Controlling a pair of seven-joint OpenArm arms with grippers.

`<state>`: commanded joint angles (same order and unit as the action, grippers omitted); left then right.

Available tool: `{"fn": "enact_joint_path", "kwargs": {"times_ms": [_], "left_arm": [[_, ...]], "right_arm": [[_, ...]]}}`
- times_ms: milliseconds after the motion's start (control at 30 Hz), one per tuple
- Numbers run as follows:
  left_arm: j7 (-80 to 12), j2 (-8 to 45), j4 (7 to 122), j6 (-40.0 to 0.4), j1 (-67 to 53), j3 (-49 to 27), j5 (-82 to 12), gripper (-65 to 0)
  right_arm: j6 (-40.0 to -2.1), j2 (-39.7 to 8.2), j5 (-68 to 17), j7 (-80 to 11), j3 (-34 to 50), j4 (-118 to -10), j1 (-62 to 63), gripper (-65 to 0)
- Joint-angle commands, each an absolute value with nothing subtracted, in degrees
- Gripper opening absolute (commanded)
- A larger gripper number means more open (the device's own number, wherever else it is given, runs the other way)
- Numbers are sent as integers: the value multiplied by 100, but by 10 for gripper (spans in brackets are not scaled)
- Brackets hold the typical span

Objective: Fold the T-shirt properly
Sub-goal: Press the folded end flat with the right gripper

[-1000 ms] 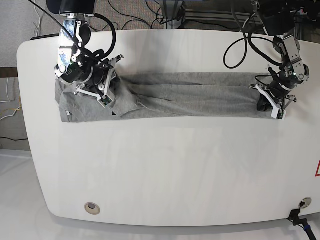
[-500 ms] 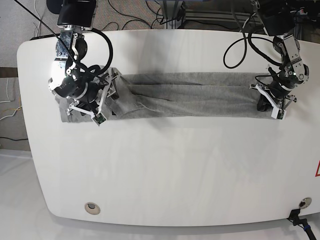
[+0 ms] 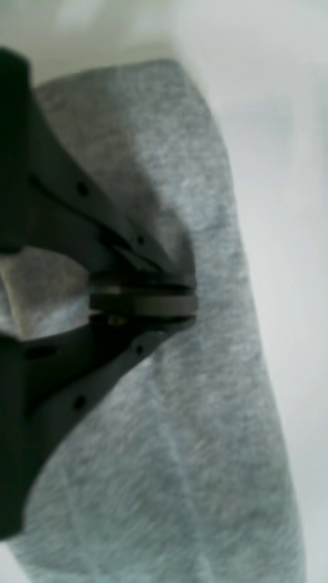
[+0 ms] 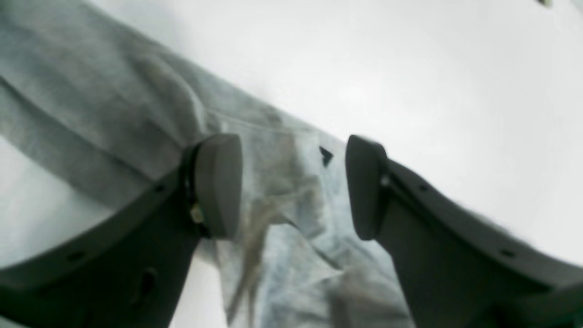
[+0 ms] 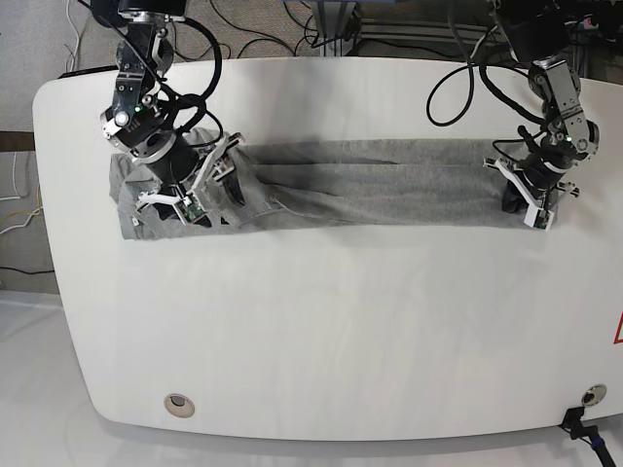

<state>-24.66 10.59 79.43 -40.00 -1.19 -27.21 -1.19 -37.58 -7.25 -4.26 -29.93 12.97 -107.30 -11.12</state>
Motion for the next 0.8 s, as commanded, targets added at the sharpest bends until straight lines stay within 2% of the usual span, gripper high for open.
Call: {"fn": "enact_joint_path", "kwargs": {"times_ms": [300,433,500,700,800], "left_arm": [[-2325,1086,7925,-4000,-127,-2721,-119,-642],[-2325,1095,7925,-4000,-127,-2721,-119,-642],[-2325,1095,7925,-4000,-136,-2721,-119,-642],[-2325,1095,7934,-4000,-136,-2721,-119,-642],[-2325,1095,7934,-4000,-119,-2721,-119,-642]], "right_arm": [[-3723,-743,-400,-1868,1305,-8884,-998,-323],[-3723,-787,-400,-1851,1305,-8418,-884,-489],[-3723,-787,-400,-1851,1305,-8418,-884,-533],[-3723,-787,-400,-2097,1305,-9165,-989,-498],[-3723,-787,-400,-2492,1305,-9824,-998,-422]]}}
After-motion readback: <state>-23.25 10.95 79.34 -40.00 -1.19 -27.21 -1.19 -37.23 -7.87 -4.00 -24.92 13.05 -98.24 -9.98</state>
